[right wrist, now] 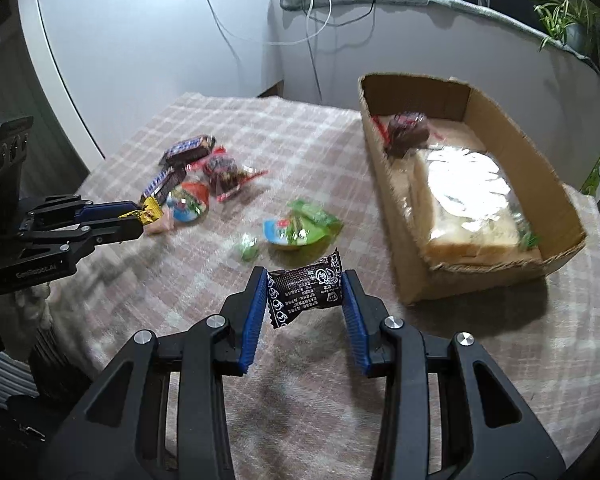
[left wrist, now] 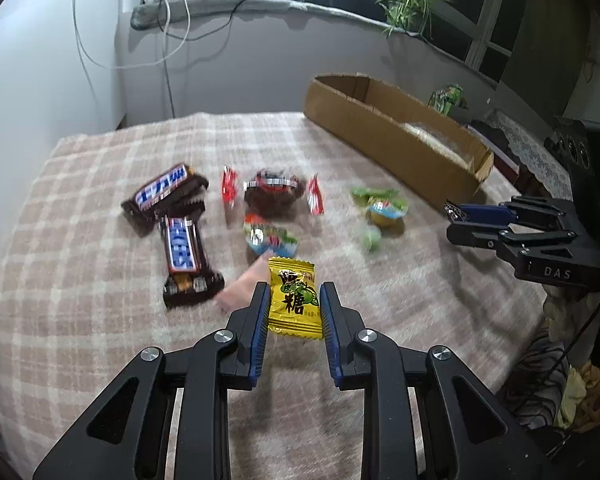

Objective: Organize snacks
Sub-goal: 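Carry yellow candy into box with left tool while right tool drops black packet there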

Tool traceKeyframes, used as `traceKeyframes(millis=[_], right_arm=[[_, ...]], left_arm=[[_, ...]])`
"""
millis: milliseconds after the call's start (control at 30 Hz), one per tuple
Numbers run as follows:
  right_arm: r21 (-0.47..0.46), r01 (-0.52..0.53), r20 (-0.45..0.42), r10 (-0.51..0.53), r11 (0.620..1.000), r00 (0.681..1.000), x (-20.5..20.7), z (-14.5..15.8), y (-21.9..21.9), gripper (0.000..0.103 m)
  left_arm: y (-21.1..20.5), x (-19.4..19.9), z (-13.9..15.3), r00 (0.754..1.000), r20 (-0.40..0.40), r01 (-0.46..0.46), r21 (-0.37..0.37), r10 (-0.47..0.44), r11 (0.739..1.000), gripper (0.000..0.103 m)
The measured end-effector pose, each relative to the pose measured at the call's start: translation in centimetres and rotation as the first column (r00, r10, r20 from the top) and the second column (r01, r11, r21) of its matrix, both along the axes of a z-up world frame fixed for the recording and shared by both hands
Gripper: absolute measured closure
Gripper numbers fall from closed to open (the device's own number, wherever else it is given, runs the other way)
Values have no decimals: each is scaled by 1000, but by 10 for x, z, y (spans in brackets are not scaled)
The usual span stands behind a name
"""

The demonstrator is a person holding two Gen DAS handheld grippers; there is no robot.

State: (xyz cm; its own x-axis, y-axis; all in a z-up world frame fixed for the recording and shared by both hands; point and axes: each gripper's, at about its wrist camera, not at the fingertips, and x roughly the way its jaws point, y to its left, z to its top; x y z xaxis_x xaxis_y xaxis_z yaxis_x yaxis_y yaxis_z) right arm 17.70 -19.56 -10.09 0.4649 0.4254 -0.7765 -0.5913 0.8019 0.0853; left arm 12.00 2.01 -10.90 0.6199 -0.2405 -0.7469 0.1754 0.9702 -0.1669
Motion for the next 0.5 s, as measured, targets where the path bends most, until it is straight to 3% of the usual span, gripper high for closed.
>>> traceKeyframes(millis=[500], right_arm=[[51, 71, 74, -75, 996, 994, 37, 44, -40, 64]], left_arm=[[-25, 49, 43, 994, 110, 28, -42, -23, 999, 80]])
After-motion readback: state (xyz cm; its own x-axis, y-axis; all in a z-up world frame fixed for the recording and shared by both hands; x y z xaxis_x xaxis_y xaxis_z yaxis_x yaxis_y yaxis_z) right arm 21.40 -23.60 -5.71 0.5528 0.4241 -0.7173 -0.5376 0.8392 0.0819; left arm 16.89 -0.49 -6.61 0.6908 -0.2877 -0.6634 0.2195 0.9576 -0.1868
